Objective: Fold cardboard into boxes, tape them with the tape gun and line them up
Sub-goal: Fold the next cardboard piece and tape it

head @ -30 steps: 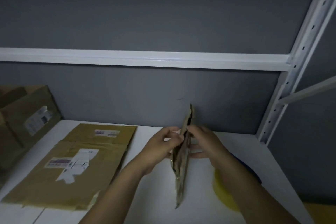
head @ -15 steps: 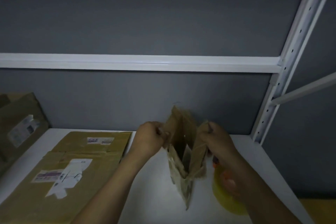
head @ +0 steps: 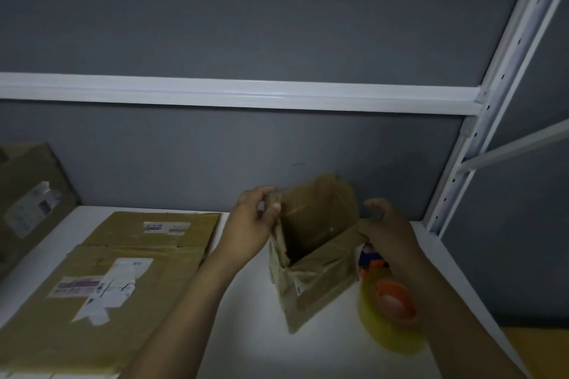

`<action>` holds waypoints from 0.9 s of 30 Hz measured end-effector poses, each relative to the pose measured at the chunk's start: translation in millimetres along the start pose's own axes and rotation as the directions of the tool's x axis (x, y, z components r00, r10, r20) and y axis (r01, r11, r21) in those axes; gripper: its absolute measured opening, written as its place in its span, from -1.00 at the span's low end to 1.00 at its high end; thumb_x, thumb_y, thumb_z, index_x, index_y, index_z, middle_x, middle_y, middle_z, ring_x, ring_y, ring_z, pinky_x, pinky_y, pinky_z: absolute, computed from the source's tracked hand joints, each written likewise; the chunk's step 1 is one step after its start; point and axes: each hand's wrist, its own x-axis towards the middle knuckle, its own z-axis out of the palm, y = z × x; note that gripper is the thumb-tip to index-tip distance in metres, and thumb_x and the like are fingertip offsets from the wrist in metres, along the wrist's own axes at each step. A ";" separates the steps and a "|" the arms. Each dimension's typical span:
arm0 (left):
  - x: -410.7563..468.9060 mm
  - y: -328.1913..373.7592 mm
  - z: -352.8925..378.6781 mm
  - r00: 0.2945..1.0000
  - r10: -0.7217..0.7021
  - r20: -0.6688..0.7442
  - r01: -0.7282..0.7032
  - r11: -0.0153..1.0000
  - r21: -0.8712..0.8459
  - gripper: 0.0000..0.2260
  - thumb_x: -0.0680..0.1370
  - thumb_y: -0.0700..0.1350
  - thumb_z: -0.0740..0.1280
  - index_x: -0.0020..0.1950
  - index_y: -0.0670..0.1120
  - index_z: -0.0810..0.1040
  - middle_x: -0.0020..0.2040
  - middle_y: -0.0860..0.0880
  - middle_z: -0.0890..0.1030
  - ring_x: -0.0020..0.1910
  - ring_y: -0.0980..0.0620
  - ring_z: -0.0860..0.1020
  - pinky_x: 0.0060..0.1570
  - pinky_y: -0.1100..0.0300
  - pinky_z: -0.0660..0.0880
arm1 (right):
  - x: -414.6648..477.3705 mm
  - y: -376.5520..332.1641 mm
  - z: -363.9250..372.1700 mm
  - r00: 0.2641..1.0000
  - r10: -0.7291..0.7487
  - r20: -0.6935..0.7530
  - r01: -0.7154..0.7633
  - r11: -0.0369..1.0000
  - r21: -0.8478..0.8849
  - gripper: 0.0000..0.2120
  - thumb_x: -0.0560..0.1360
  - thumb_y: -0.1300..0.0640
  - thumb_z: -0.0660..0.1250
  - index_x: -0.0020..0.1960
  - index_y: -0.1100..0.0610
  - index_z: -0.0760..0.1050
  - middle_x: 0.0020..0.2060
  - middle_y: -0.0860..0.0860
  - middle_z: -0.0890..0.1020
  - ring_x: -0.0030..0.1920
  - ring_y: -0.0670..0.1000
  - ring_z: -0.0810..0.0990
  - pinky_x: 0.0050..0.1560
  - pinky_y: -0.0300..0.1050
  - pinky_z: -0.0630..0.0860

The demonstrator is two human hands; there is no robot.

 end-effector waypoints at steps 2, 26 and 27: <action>-8.7 -1.1 0.9 0.996 0.002 0.085 0.009 0.992 -0.126 -0.58 0.55 0.20 0.23 0.39 0.15 0.35 0.34 0.08 0.37 0.27 0.05 0.49 0.31 0.04 0.44 | 0.6 2.4 0.8 1.000 0.001 0.012 -0.001 1.000 0.015 -0.68 0.46 0.19 0.32 0.15 -0.10 0.42 -0.01 -0.04 0.58 -0.10 0.08 0.62 -0.07 0.05 0.62; -11.3 -20.4 9.4 0.983 0.155 0.102 -0.133 0.973 -0.190 -0.68 0.47 -0.24 0.46 0.14 0.00 0.49 0.19 0.04 0.49 0.20 0.16 0.50 0.12 0.21 0.52 | 20.0 15.4 -18.9 0.928 -0.240 0.285 0.289 0.947 -0.144 -0.87 0.44 -0.05 0.44 -0.07 -0.07 0.54 -0.07 -0.16 0.62 -0.13 -0.23 0.58 -0.16 -0.30 0.49; -11.8 -18.2 9.7 0.986 0.132 0.099 -0.110 0.973 -0.204 -0.79 0.53 -0.18 0.40 0.11 -0.03 0.48 0.13 0.03 0.53 0.18 0.14 0.52 0.08 0.24 0.51 | 23.7 16.8 -15.9 0.938 -0.239 0.250 0.283 0.946 -0.161 -0.85 0.43 -0.05 0.45 -0.09 -0.03 0.54 -0.12 -0.12 0.63 -0.14 -0.18 0.60 -0.20 -0.23 0.52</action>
